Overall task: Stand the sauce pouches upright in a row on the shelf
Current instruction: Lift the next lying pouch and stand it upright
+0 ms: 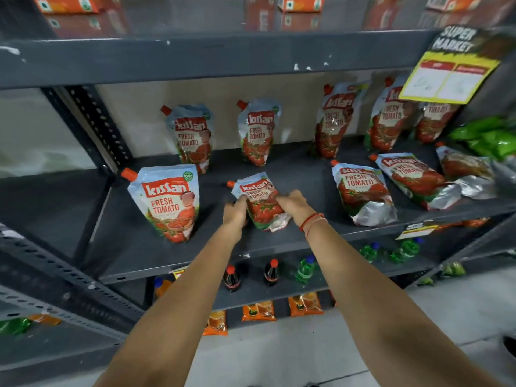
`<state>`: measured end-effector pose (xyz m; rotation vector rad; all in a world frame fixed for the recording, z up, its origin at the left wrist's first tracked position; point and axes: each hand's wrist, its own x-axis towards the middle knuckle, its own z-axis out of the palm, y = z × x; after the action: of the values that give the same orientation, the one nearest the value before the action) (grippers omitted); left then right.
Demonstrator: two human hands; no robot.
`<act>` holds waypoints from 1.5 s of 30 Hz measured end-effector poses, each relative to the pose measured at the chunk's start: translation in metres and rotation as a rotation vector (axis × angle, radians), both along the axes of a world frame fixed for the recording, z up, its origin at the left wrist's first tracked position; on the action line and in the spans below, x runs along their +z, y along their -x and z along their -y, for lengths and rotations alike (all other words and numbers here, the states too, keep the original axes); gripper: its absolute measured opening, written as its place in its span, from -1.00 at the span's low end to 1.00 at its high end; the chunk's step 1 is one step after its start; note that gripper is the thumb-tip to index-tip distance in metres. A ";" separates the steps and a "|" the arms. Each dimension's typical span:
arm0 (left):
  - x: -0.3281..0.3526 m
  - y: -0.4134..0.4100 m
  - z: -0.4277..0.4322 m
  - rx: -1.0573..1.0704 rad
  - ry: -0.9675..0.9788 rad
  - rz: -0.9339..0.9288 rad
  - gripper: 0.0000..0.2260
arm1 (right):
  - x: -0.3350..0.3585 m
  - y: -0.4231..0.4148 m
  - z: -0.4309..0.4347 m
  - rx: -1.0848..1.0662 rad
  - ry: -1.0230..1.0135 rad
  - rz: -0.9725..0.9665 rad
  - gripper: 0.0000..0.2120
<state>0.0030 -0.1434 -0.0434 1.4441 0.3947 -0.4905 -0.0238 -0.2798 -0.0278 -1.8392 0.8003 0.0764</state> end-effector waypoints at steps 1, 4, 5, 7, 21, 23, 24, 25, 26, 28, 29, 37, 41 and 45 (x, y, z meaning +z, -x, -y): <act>0.005 -0.003 0.005 -0.005 0.051 -0.053 -0.60 | -0.001 -0.001 0.001 -0.013 -0.089 0.007 -0.60; 0.010 -0.009 0.009 -0.028 0.093 -0.122 -0.58 | -0.004 0.006 0.001 0.063 -0.271 0.008 -0.86; 0.010 -0.010 0.007 -0.027 0.090 -0.109 -0.58 | -0.004 0.010 0.001 0.098 -0.315 0.038 -0.88; 0.010 -0.011 0.002 -0.013 0.088 -0.019 -0.66 | -0.002 0.015 0.000 0.134 -0.366 0.153 -0.85; 0.007 0.010 -0.026 -0.088 0.089 0.729 -0.93 | -0.010 0.016 -0.010 0.156 -0.102 0.578 -0.62; 0.002 0.012 -0.029 -0.138 0.081 0.745 -0.93 | -0.017 0.019 -0.010 0.169 -0.103 0.569 -0.61; -0.001 0.013 -0.029 -0.164 0.058 0.746 -0.88 | -0.019 0.020 -0.009 0.179 -0.096 0.559 -0.61; -0.004 0.013 -0.030 -0.186 0.010 0.742 -0.82 | -0.019 0.020 -0.008 0.194 -0.089 0.549 -0.62; -0.006 0.014 -0.032 -0.197 -0.047 0.735 -0.79 | -0.020 0.020 -0.008 0.207 -0.086 0.541 -0.62; -0.012 0.019 -0.034 -0.178 -0.126 0.727 -0.76 | -0.020 0.021 -0.007 0.227 -0.073 0.530 -0.62; -0.014 0.023 -0.034 -0.137 -0.147 0.734 -0.74 | -0.019 0.022 -0.007 0.234 -0.060 0.529 -0.62; -0.010 0.076 0.020 0.125 -0.258 0.991 -0.93 | 0.013 0.037 0.036 -0.040 0.087 0.694 -0.73; 0.006 0.069 0.073 -0.179 -0.356 1.041 -0.89 | 0.030 0.047 0.088 -0.117 0.252 0.697 -0.85; 0.017 0.054 0.137 -0.242 -0.441 0.842 -0.80 | 0.028 0.063 0.158 -0.120 0.541 0.406 -0.76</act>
<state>-0.0515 -0.2805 -0.0267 1.9862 -0.3756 0.0560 -0.0867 -0.4379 0.0003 -2.1984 0.6768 -0.6270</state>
